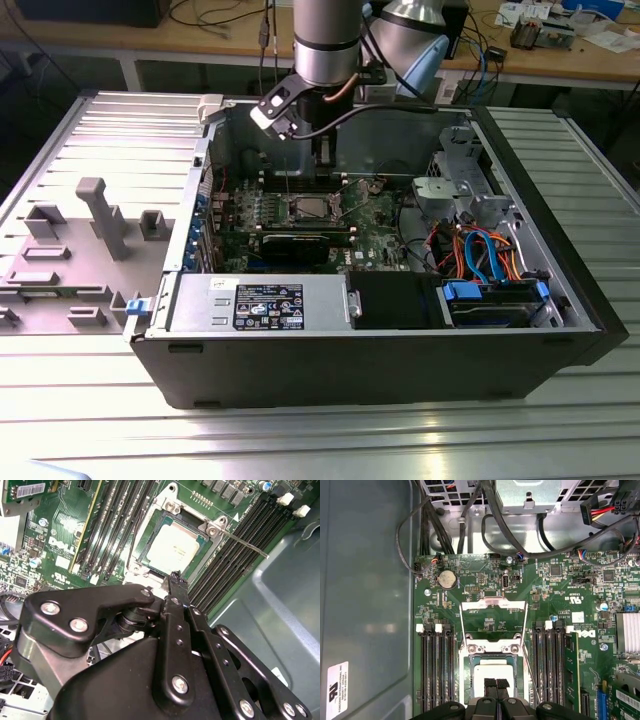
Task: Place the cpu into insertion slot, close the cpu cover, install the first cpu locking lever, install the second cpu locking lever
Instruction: 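Close the cpu cover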
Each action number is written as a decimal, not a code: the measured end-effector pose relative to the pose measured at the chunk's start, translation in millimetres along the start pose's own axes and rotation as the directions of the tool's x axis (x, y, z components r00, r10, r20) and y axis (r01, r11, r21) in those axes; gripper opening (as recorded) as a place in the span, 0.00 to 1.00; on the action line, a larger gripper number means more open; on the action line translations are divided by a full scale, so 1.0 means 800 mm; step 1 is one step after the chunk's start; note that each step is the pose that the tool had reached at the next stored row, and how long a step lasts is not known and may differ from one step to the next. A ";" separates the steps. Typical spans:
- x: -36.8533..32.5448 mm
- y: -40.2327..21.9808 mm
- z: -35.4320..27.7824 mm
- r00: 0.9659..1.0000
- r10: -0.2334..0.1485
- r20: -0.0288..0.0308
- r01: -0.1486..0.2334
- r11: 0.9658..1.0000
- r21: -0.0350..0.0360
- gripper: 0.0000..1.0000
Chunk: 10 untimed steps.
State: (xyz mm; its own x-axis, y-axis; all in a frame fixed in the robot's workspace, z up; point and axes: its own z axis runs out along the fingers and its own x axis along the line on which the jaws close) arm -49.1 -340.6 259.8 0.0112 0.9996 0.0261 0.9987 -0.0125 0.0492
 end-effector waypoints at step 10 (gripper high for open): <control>0.0000 0.0009 0.0000 1.000 0.000 0.000 0.000 1.000 0.000 0.11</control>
State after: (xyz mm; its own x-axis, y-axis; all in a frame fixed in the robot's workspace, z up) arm -48.4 -340.6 259.8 0.0113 0.9996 0.0261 0.9987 -0.0126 0.0492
